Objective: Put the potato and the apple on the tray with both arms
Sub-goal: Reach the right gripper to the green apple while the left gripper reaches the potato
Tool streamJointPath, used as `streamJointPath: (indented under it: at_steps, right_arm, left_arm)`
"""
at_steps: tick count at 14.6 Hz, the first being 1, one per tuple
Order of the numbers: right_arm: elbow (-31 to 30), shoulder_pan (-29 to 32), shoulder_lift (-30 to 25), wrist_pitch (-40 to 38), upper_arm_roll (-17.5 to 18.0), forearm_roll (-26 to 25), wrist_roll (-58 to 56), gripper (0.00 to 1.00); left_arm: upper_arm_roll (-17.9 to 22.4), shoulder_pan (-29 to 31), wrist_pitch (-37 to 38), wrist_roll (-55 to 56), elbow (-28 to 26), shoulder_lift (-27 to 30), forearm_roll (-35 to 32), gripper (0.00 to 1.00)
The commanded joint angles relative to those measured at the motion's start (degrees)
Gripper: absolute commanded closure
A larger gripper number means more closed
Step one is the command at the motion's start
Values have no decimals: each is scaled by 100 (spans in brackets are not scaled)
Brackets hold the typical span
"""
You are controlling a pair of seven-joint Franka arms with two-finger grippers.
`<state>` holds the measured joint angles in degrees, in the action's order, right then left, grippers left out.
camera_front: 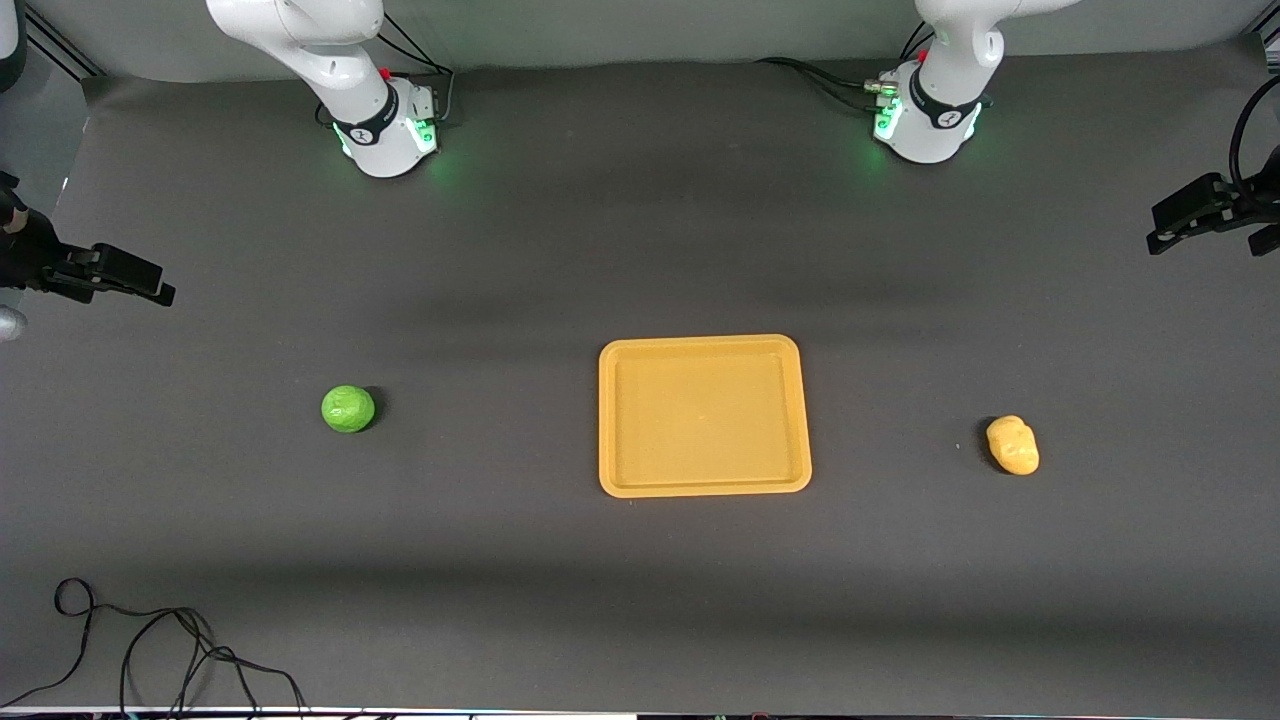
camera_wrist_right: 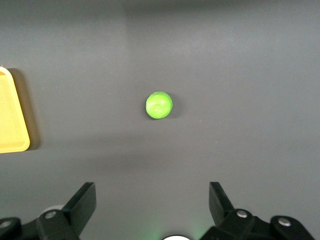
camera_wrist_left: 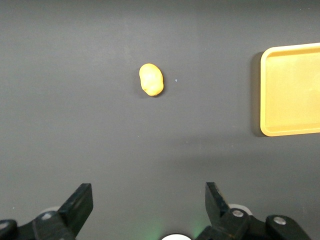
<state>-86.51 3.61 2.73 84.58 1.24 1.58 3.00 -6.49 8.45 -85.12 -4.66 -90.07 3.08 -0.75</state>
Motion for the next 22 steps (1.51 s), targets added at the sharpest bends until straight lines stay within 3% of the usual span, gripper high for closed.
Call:
streamJointPath:
  at_steps: [1,8,15,20,22]
  right_arm:
    - [-32,-54,17,50,-18,-17,-194,0]
    - [-6,-1,8,208,-18,-61,-133,0]
    - [-67,-63,17,269,-9,-70,-151,0]
    - [-1304,-80,0,1744,-9,-35,-177,0]
    - [-1727,-98,17,2297,-1,-52,-177,0]
  left_arm:
    - [-19,8,30,-44,7,35,-57,0]
    - [34,25,-478,-18,16,-395,-66,0]
    - [69,95,-1839,88,-72,-1914,-391,0]
    - [69,69,-3737,799,-1002,-2838,-716,1]
    - [69,61,-4230,1018,-1127,-3163,-716,1]
